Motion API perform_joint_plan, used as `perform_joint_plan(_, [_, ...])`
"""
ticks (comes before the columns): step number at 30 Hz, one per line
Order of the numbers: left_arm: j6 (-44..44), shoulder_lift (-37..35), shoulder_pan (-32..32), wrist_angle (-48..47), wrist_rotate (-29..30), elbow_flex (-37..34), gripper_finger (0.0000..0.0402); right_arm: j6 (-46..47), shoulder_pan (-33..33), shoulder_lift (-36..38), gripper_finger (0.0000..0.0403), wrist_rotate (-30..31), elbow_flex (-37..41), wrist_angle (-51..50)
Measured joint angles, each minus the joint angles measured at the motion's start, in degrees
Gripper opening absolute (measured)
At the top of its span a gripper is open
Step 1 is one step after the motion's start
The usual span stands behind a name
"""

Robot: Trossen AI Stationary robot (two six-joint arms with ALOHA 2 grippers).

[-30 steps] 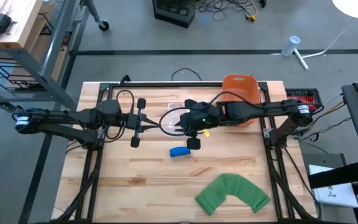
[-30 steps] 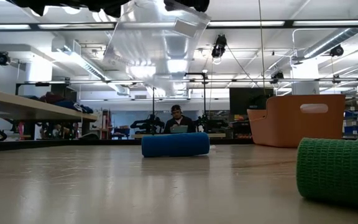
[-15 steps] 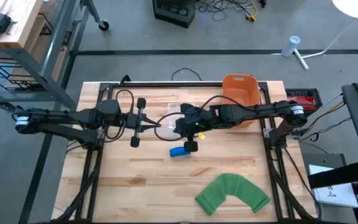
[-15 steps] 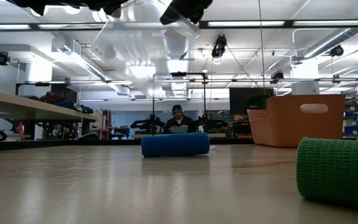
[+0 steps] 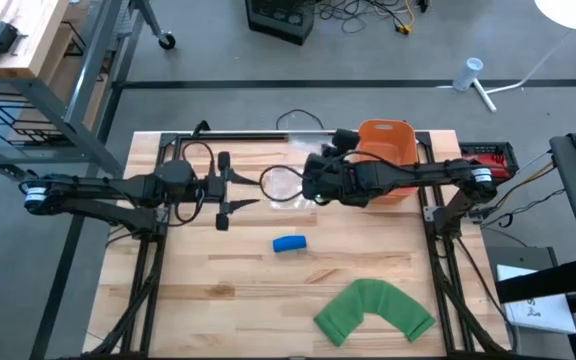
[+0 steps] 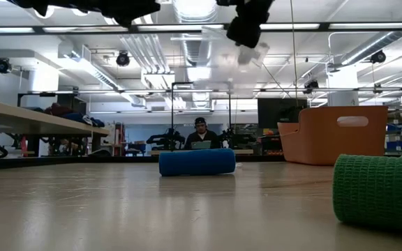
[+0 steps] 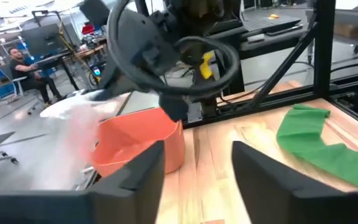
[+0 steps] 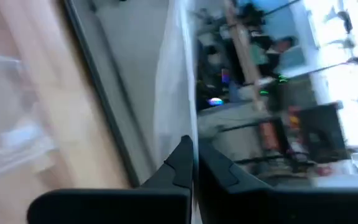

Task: Roll bandage
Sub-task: Put the blue rolled bandage into the zip lock

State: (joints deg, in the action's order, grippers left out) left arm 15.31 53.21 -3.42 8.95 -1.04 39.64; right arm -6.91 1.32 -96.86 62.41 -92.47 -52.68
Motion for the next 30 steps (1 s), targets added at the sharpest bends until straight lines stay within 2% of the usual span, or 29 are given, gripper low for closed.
perform_joint_plan(1, [0.0, 0.07, 0.0, 0.06, 0.0, 0.02, 0.0198, 0.6, 0.02, 0.09, 0.0, -3.43, 0.0, -0.18])
perform_joint_plan(2, [0.03, 0.11, 0.01, -0.02, 0.0, 0.02, 0.021, 0.71, 0.06, 0.23, 0.0, -10.38, 0.0, -0.1])
perform_joint_plan(6, [0.09, 0.13, 0.0, 0.03, 0.0, 0.02, 0.0246, -2.04, 0.13, 0.63, 0.0, -46.9, 0.0, 3.25])
perform_joint_plan(7, [0.09, 0.13, 0.02, -0.02, 0.0, 0.02, 0.0251, -2.8, 0.16, 0.63, 0.0, -52.69, 0.0, 4.14])
perform_joint_plan(8, [0.05, 0.13, 0.01, -0.01, 0.0, 0.02, 0.0255, -2.96, 0.25, 0.63, 0.0, -55.35, 0.0, 4.92])
perform_joint_plan(9, [-0.07, 0.13, 0.01, 0.03, 0.0, 0.02, 0.0257, -2.84, 0.33, 0.63, 0.0, -54.73, 0.0, 5.21])
perform_joint_plan(10, [-0.37, 0.13, 0.01, 0.05, -0.02, 0.02, 0.0259, -2.07, 0.31, 0.72, 0.0, -50.7, 0.0, 4.98])
perform_joint_plan(13, [-0.86, 0.61, 0.02, 0.45, -0.67, 0.02, 0.0259, 2.35, 0.05, 0.74, 0.0, -26.49, 0.0, 3.25])
perform_joint_plan(14, [-0.89, 0.9, 0.02, 0.73, -1.12, 0.02, 0.0258, 4.08, -0.03, 0.75, 0.0, -19.7, 0.0, 2.08])
perform_joint_plan(15, [-0.9, 1.22, 0.02, 1.0, -1.37, 0.02, 0.0256, 5.39, -0.09, 0.74, 0.0, -16.63, 0.0, 1.38])
perform_joint_plan(16, [-0.9, 1.61, 0.06, 1.64, -1.43, 0.02, 0.0254, 6.02, -0.09, 0.74, 0.0, -17.33, 0.0, 1.56])
perform_joint_plan(20, [-0.74, 4.45, 0.13, 4.72, -1.46, 0.02, 0.0246, 6.01, -0.7, 0.98, 0.0, -39.17, 0.02, 4.41])
perform_joint_plan(21, [-0.68, 5.48, 0.13, 5.25, -1.46, 0.02, 0.0246, 6.59, -0.83, 1.03, 0.0, -41.59, 0.02, 5.68])
perform_joint_plan(26, [1.52, 11.27, 0.3, 10.9, -0.97, 0.04, 0.0245, 10.18, -1.81, 1.11, 0.0, -40.28, 0.02, 6.34])
perform_joint_plan(30, [5.84, 14.02, 1.08, 13.57, 0.33, 0.04, 0.0245, 13.35, -3.38, 1.08, 0.0, -46.69, 0.02, 3.48])
